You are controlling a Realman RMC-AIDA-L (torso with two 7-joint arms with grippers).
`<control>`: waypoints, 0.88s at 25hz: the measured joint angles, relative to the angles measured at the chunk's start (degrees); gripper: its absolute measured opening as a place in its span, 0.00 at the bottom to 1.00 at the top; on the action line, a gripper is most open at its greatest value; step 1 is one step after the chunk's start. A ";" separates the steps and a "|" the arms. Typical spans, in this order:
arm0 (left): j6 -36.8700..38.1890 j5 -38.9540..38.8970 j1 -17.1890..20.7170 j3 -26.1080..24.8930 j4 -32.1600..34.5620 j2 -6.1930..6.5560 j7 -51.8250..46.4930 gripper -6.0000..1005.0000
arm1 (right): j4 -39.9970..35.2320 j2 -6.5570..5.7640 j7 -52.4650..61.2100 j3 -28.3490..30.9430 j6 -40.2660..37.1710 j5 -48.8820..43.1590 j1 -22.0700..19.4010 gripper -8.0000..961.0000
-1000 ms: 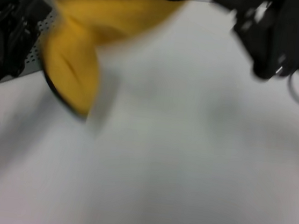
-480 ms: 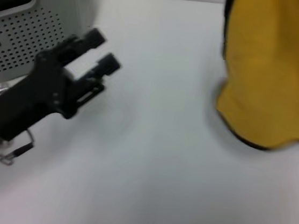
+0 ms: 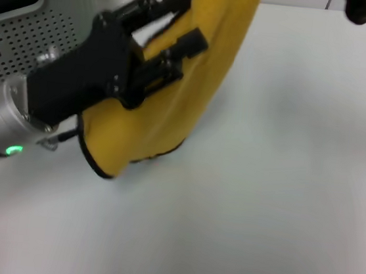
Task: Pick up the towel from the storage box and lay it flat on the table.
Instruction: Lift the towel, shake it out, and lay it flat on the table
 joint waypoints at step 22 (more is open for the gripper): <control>4.13 -8.73 -3.54 5.17 -1.37 -0.22 2.25 0.58 | 3.83 0.04 0.36 -2.89 0.88 -1.69 4.83 0.02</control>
